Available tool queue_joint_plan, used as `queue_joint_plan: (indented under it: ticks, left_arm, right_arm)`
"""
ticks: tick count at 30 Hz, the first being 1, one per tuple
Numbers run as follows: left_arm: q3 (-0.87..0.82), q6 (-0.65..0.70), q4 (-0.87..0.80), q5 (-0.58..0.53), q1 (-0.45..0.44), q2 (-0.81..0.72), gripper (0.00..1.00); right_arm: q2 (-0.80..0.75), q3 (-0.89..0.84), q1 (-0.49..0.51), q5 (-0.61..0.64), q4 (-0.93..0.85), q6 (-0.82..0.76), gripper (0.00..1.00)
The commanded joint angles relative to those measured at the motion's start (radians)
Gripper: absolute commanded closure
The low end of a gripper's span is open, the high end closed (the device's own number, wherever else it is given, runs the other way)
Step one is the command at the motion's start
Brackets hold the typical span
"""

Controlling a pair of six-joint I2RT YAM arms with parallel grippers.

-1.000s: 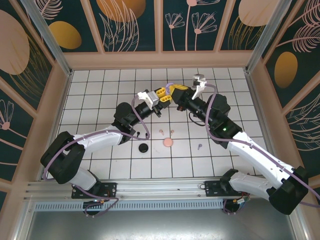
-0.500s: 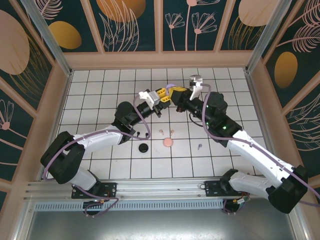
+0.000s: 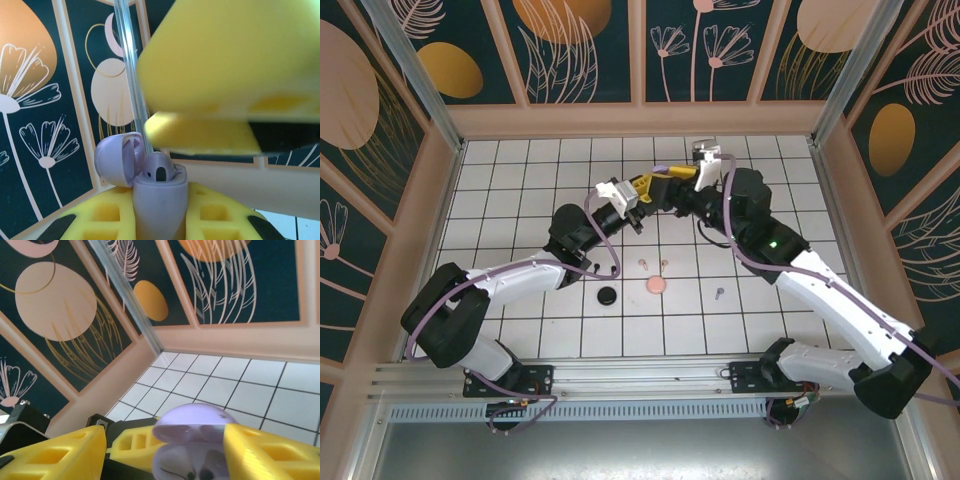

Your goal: Insert the wireless bluetooth earbuds into the charging case

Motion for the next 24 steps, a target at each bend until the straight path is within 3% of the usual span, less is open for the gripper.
queue_joint_plan:
  ticks: [1,7,11,16,24]
  left_arm:
    - [-0.021,-0.035,0.106,-0.012,-0.006,0.008,1.00]
    - [-0.053,-0.051,0.144,-0.040,-0.006,0.009,1.00]
    - [-0.066,-0.066,0.172,-0.054,-0.008,0.011,1.00]
    - [-0.055,-0.111,0.135,-0.030,-0.008,0.000,1.00]
    - [-0.060,-0.150,0.137,0.052,-0.007,-0.022,1.00]
  right_arm:
    - [-0.086,0.078,-0.004,0.121,-0.110,0.068,0.34]
    - [-0.181,0.079,-0.029,0.316,-0.348,0.229,0.31]
    - [-0.191,0.020,-0.064,0.380,-0.528,0.366,0.31]
    - [-0.168,-0.142,-0.097,0.374,-0.665,0.531,0.34]
    - [-0.074,-0.405,-0.099,0.283,-0.643,0.761,0.42]
